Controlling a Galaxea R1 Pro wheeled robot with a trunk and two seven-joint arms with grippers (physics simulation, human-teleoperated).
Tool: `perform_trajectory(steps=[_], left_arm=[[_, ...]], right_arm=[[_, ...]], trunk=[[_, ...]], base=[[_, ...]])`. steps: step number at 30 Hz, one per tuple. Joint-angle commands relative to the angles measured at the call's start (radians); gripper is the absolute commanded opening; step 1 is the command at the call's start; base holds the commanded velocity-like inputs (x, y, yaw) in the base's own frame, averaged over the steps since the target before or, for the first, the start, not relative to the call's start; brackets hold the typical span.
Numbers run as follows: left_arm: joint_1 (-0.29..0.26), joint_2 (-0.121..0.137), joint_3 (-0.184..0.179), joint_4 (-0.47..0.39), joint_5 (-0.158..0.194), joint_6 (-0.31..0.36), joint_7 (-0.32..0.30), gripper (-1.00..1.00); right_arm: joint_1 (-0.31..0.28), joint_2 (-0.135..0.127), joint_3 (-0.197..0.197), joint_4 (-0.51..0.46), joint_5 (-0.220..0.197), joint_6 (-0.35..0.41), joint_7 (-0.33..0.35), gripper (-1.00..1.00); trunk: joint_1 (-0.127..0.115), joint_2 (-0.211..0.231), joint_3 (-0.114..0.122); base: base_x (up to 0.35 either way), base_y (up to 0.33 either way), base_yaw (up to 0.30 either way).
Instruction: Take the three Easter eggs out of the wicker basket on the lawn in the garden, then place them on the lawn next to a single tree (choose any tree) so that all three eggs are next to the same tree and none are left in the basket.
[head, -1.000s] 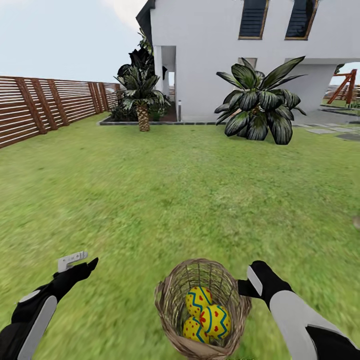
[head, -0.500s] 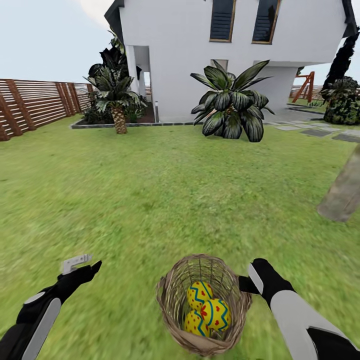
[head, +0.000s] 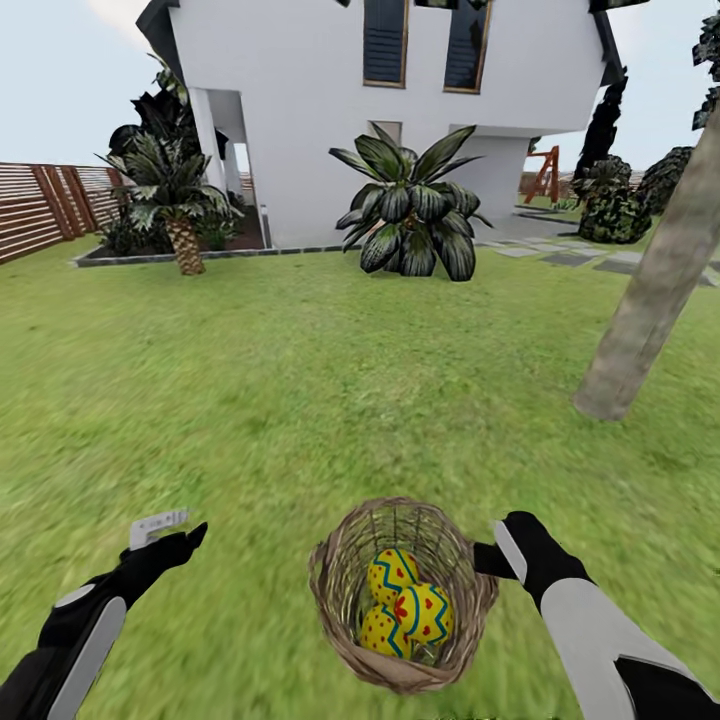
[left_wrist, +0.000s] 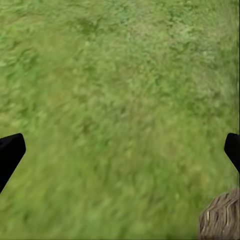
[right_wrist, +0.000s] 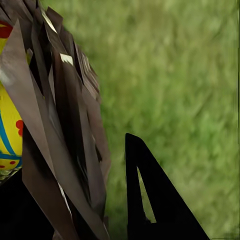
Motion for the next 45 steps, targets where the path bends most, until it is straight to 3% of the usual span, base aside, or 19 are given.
perform_trajectory(steps=[1,9,13,16,19,21,22,24,25,26,28,29,32,34,45], left_arm=[[0.000,0.000,-0.003,-0.001,0.009,0.006,0.002,1.00],[0.000,0.000,-0.015,0.000,0.008,0.006,0.002,1.00],[-0.002,-0.001,-0.036,0.076,0.009,0.006,0.018,1.00],[-0.004,-0.012,-0.037,0.086,0.012,0.011,0.028,1.00],[-0.005,-0.038,-0.039,0.061,0.015,0.049,0.096,1.00],[-0.002,-0.046,-0.048,-0.003,0.017,0.124,0.181,1.00],[-0.001,-0.054,-0.054,-0.021,0.018,0.143,0.218,1.00],[0.001,-0.131,-0.093,-0.038,0.017,0.165,0.314,1.00],[0.001,-0.184,-0.123,-0.038,0.016,0.166,0.393,1.00],[0.001,-0.214,-0.148,-0.031,0.018,0.164,0.449,1.00],[0.001,-0.233,-0.166,0.003,0.021,0.153,0.482,1.00],[0.001,-0.239,-0.174,0.040,0.017,0.115,0.497,1.00],[0.000,-0.239,-0.186,0.095,0.012,0.028,0.510,1.00],[0.000,-0.238,-0.189,0.123,0.014,0.008,0.513,1.00],[0.002,-0.237,-0.183,0.141,0.024,-0.003,0.510,1.00]], right_arm=[[-0.001,0.000,-0.005,-0.001,-0.001,0.004,-0.002,-1.00],[0.000,0.001,-0.006,-0.001,-0.001,0.005,-0.001,-1.00],[0.001,0.001,-0.004,-0.001,-0.001,0.005,-0.001,-1.00],[0.001,0.002,0.000,0.000,-0.001,0.005,-0.001,-1.00],[0.001,-0.001,-0.003,0.000,-0.001,0.005,0.000,-1.00],[0.001,-0.002,-0.003,0.001,-0.001,0.004,0.000,-1.00],[0.001,-0.002,-0.003,0.001,-0.001,0.004,0.000,-1.00],[0.001,-0.004,-0.004,0.002,0.000,0.004,0.000,-1.00],[0.001,-0.006,-0.005,0.002,0.002,0.004,0.000,-1.00],[0.001,-0.007,-0.006,0.002,0.002,0.004,0.000,-1.00],[0.001,-0.007,-0.005,0.002,0.002,0.004,0.000,-1.00],[0.001,-0.006,-0.004,0.002,0.002,0.004,0.000,-1.00],[0.001,-0.005,-0.004,0.002,0.001,0.004,0.000,-1.00],[0.001,-0.005,-0.004,0.002,0.001,0.004,0.000,-1.00],[0.001,-0.006,-0.005,0.001,0.002,0.004,0.000,-1.00]], trunk=[[-0.004,0.007,0.002],[-0.035,0.063,0.027],[-0.050,0.091,0.040],[-0.062,0.112,0.049],[-0.073,0.133,0.059],[-0.081,0.147,0.065],[-0.085,0.154,0.068],[-0.092,0.168,0.074],[-0.096,0.175,0.077],[-0.100,0.182,0.081],[-0.108,0.196,0.087],[-0.111,0.203,0.090],[-0.123,0.224,0.099],[-0.131,0.238,0.106],[-0.173,0.315,0.140]], base=[[0.000,0.000,-0.291],[0.000,0.000,-0.291],[0.000,0.000,-0.291],[0.000,0.000,-0.291],[0.000,0.000,-0.291],[0.000,0.000,-0.291],[0.000,0.000,-0.291],[0.000,0.000,-0.291],[0.000,0.000,-0.291],[0.000,0.000,-0.291],[0.000,0.000,-0.291],[0.000,0.000,-0.291],[0.000,0.000,-0.291],[0.000,0.000,-0.291],[0.000,0.000,-0.291]])
